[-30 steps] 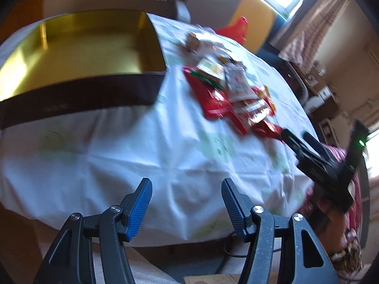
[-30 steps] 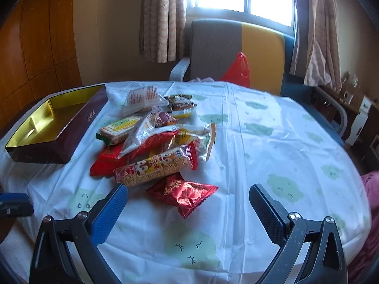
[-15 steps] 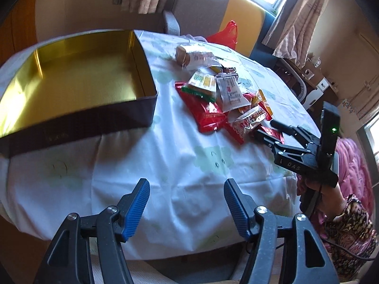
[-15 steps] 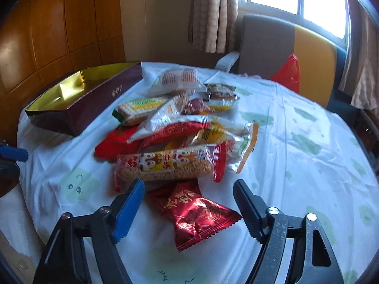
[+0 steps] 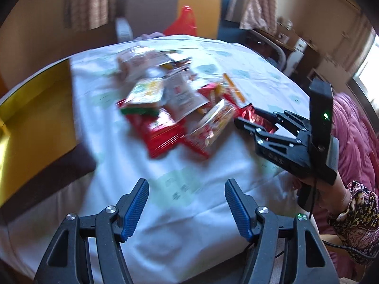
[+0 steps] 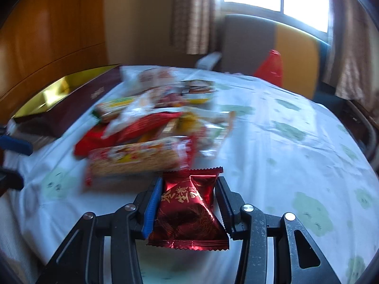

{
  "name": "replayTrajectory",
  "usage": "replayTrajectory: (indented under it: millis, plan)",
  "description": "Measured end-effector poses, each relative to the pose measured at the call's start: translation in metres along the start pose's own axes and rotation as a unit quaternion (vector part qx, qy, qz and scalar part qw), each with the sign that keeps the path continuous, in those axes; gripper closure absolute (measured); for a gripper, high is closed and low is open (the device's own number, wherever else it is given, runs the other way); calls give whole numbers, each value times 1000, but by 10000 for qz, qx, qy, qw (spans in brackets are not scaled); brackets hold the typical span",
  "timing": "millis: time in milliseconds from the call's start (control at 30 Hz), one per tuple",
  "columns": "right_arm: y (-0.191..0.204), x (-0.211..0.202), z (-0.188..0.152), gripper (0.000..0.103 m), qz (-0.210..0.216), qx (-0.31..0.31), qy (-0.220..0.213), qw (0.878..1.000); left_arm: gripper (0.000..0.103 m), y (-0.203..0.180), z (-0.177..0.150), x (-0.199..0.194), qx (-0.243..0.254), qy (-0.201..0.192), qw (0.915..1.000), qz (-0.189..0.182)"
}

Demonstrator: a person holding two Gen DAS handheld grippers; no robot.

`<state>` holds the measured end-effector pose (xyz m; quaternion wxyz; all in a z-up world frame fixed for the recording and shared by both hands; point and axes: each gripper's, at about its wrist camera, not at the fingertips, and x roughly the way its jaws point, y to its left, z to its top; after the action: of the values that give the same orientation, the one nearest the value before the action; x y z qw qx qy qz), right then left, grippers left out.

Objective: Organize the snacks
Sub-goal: 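Grasp the red foil snack packet with the right gripper while the left gripper reaches toward the pile, then grasp the chipmunk-print rice bar with the left gripper while the right gripper holds the red packet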

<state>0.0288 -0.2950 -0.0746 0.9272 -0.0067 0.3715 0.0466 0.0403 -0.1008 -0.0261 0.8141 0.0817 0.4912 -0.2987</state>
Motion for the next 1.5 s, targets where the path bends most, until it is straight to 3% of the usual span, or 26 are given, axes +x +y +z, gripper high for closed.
replayTrajectory:
  millis: [100, 167, 400, 500, 567, 767, 833, 900, 933, 967, 1033, 1100, 1167, 1200, 1367, 1500]
  plan:
    - [-23, 2, -2, 56, -283, 555, -7, 9981, 35, -18, 17, 14, 388, -95, 9992, 25]
    - [-31, 0, -5, 56, -184, 811, -68, 9965, 35, -27, 26, 25, 650, -147, 9978, 15]
    - [-28, -1, -7, 55, -157, 797, -120, 9966, 37, -51, 47, 71, 1578, -206, 9865, 390]
    - [-31, -1, -9, 55, -106, 845, -155, 9962, 52, -48, 48, 80, 1504, -234, 9872, 475]
    - [-31, -1, -10, 55, -105, 843, -169, 9962, 59, -43, 44, 82, 1343, -286, 9901, 306]
    - [-30, -1, -9, 55, -93, 837, -180, 9963, 61, -34, 28, 79, 933, -513, 9942, 163]
    - [-30, -1, -9, 55, -104, 830, -175, 9963, 60, -30, 27, 79, 758, -536, 9956, 106]
    - [-30, -1, -9, 55, -106, 829, -167, 9964, 59, -36, 25, 79, 903, -570, 9940, 250]
    - [-30, -1, -9, 55, -107, 830, -166, 9964, 56, -38, 24, 80, 991, -598, 9927, 343]
    - [-29, -1, -9, 55, -111, 828, -163, 9964, 46, -40, 23, 80, 1044, -654, 9912, 477]
    - [-29, -1, -9, 55, -123, 819, -164, 9964, 37, -33, 22, 80, 783, -739, 9926, 559]
    - [-29, -1, -9, 55, -134, 810, -163, 9965, 37, -24, 20, 79, 619, -815, 9941, 359]
    - [-28, 0, -9, 55, -135, 809, -168, 9965, 37, -28, 16, 78, 844, -892, 9915, 438]
    - [-28, 0, -9, 55, -136, 809, -174, 9965, 39, -29, 16, 77, 871, -902, 9911, 441]
    - [-27, 0, -10, 55, -187, 762, -191, 9967, 71, -34, 8, 69, 930, -1015, 9900, 325]
    - [-26, 0, -9, 55, -236, 727, -190, 9969, 71, -32, 0, 63, 846, -1073, 9903, 236]
